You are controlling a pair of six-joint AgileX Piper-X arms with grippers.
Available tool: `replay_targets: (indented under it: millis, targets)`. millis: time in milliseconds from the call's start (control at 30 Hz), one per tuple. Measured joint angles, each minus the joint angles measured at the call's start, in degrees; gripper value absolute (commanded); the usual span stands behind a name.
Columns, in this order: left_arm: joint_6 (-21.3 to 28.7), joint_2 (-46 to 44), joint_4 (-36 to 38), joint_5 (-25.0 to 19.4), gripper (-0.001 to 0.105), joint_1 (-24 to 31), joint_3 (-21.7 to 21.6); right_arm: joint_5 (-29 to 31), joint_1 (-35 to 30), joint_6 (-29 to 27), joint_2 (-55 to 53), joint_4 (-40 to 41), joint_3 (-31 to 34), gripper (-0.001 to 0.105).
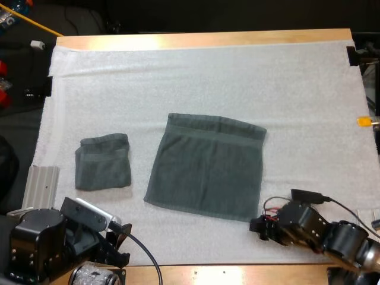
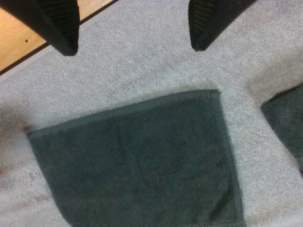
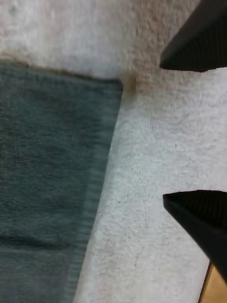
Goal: Pick towel from pile, fold and stack
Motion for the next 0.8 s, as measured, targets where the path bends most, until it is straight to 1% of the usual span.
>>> replay_targets:
  millis: [167,300,400,567,800]
  targets:
    - [0.0,0.0,0.0,0.0,0.05,0.0,0.0,-4.8,-3.8,0.1,5.1,-5.7,1.9,0.054]
    - [0.0,0.0,0.0,0.0,0.05,0.0,0.0,-7.0,-4.0,0.1,10.8,-11.0,2.1,0.054]
    - [0.0,0.0,0.0,0.0,0.05,0.0,0.0,-7.1,-4.0,1.1,15.2,-14.1,2.1,0.054]
    - [0.0,0.0,0.0,0.0,0.05,0.0,0.0,-5.4,-4.0,5.0,20.3,-17.8,2.1,0.054]
    - [0.0,0.0,0.0,0.0,0.05,0.0,0.0,-2.7,-4.0,9.0,21.6,-19.9,2.1,0.053]
